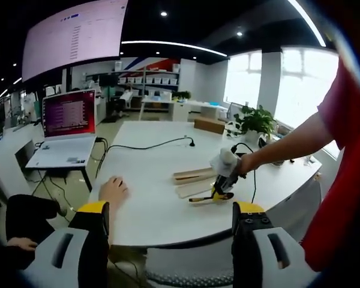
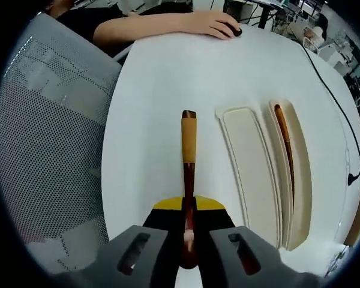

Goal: Arrange the utensils inside the cutlery case until each visible utensil rests in its matching compartment.

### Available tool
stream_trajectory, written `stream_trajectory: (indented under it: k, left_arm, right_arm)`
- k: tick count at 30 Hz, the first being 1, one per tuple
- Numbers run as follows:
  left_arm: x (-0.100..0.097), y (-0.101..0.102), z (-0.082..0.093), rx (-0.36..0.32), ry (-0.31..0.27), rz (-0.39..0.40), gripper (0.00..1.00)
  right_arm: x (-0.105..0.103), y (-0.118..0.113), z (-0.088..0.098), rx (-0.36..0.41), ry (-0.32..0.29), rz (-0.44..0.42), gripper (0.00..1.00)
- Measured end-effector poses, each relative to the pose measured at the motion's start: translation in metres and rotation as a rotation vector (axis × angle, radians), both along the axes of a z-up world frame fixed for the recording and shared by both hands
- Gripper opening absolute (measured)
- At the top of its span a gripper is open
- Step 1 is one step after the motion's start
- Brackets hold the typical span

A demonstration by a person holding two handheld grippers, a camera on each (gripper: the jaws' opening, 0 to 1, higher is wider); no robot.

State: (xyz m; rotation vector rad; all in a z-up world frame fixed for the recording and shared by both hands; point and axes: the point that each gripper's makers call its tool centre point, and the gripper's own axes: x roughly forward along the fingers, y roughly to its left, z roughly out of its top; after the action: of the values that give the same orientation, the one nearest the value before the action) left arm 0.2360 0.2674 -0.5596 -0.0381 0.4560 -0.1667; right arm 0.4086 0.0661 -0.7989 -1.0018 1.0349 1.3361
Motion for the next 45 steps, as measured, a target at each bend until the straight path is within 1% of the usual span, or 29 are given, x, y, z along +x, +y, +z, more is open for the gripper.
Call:
stream_trajectory:
  k: [5, 7, 8, 9, 10, 12, 14, 16, 20, 24, 27, 29, 30, 34, 36, 40, 42, 45]
  left_arm:
    - [0.0, 0.0, 0.0, 0.003, -0.001, -0.003, 0.86]
    - [0.001, 0.0, 0.0, 0.0, -0.001, -0.004, 0.86]
    - [0.001, 0.0, 0.0, -0.001, -0.002, -0.005, 0.86]
    - [0.001, 0.0, 0.001, -0.001, -0.003, -0.005, 0.86]
    - [0.001, 0.0, 0.001, 0.0, -0.004, -0.006, 0.86]
    - [0.001, 0.0, 0.001, -0.002, -0.006, -0.008, 0.86]
    - [0.001, 0.0, 0.0, -0.003, -0.003, -0.009, 0.86]
    - [0.001, -0.001, 0.0, -0.003, -0.001, -0.013, 0.86]
    - [0.001, -0.001, 0.0, -0.002, 0.001, -0.018, 0.86]
    - [0.002, 0.0, 0.0, 0.0, 0.002, -0.022, 0.86]
    - [0.003, -0.002, 0.0, 0.003, 0.005, -0.028, 0.86]
    - [0.005, -0.003, 0.001, 0.004, 0.002, -0.029, 0.86]
    - [0.005, -0.003, 0.001, 0.002, 0.001, -0.028, 0.86]
    - [0.007, -0.004, 0.001, 0.005, 0.005, -0.037, 0.86]
    - [0.007, -0.005, 0.0, 0.006, 0.011, -0.042, 0.86]
    - [0.009, -0.005, 0.001, 0.01, 0.01, -0.046, 0.86]
    - [0.011, -0.005, 0.002, 0.015, 0.009, -0.048, 0.86]
    - [0.012, -0.004, 0.002, 0.014, 0.009, -0.045, 0.86]
  right_arm:
    - [0.01, 0.0, 0.008, -0.008, -0.011, 0.001, 0.0]
    - [0.01, -0.001, 0.012, -0.015, -0.01, 0.029, 0.01]
    - [0.004, 0.002, 0.015, 0.006, 0.017, 0.073, 0.01]
    - [0.001, 0.003, 0.017, 0.017, 0.034, 0.091, 0.01]
    - [0.002, 0.001, 0.018, 0.006, 0.028, 0.081, 0.01]
    - [0.007, -0.003, 0.018, -0.012, 0.009, 0.097, 0.01]
    - [0.006, -0.003, 0.02, -0.001, 0.029, 0.103, 0.01]
    - [0.007, -0.004, 0.023, -0.006, 0.028, 0.108, 0.01]
    - [0.021, -0.012, 0.029, -0.037, -0.003, 0.138, 0.01]
    - [0.038, -0.013, 0.041, -0.028, -0.017, 0.121, 0.01]
    - [0.045, -0.014, 0.049, -0.022, -0.024, 0.098, 0.01]
    - [0.04, -0.009, 0.052, 0.025, 0.023, 0.057, 0.01]
    - [0.041, -0.007, 0.055, 0.052, 0.032, 0.039, 0.01]
    - [0.05, -0.013, 0.057, 0.016, 0.003, 0.059, 0.01]
    - [0.056, -0.015, 0.06, 0.007, 0.005, 0.052, 0.01]
    - [0.069, -0.014, 0.073, 0.0, 0.009, 0.046, 0.01]
    - [0.078, -0.013, 0.082, 0.005, -0.007, 0.054, 0.01]
    - [0.086, -0.01, 0.091, 0.009, -0.011, 0.053, 0.01]
